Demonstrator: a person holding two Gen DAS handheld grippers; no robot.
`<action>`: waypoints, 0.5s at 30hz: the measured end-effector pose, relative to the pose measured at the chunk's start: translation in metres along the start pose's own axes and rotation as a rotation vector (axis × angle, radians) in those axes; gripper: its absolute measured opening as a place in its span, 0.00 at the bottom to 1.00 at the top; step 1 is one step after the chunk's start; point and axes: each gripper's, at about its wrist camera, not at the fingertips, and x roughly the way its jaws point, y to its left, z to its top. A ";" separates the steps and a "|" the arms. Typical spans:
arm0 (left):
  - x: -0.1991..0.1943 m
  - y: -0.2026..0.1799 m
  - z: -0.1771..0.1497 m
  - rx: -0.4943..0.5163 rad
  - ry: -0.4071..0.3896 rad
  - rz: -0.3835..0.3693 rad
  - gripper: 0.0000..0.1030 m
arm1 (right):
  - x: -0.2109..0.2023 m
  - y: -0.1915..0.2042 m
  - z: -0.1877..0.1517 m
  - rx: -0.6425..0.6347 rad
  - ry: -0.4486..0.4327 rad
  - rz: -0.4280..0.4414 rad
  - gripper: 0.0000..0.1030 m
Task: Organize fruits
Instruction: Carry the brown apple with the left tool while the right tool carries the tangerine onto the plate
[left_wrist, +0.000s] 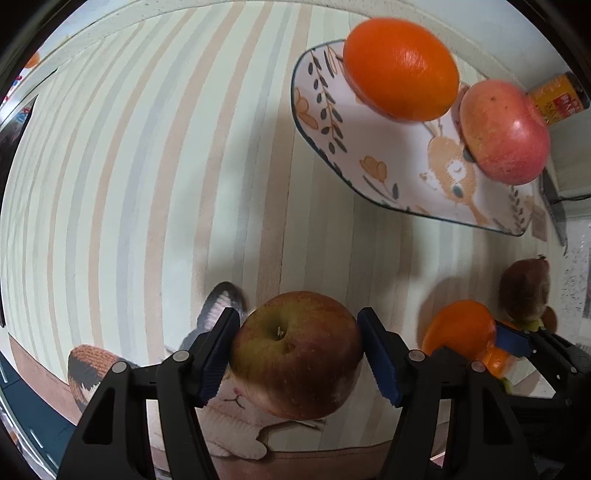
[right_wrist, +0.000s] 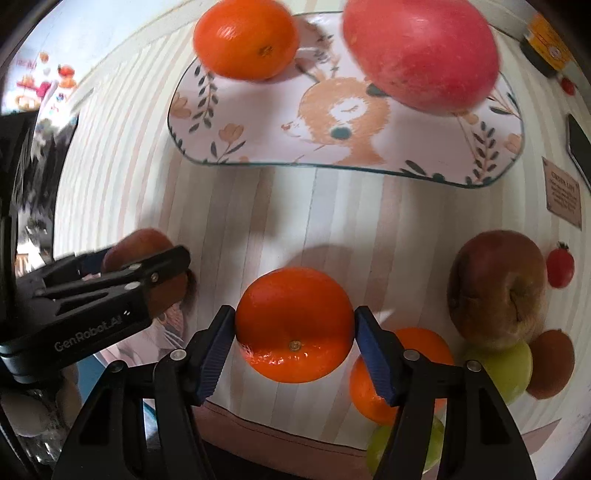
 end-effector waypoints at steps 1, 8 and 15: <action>-0.004 0.001 0.000 -0.004 -0.003 -0.010 0.62 | -0.004 -0.003 0.000 0.018 -0.008 0.018 0.66; -0.049 0.002 0.013 -0.019 -0.069 -0.096 0.62 | -0.051 -0.032 0.006 0.140 -0.108 0.149 0.66; -0.066 -0.024 0.059 -0.007 -0.098 -0.120 0.62 | -0.099 -0.083 0.034 0.278 -0.228 0.182 0.66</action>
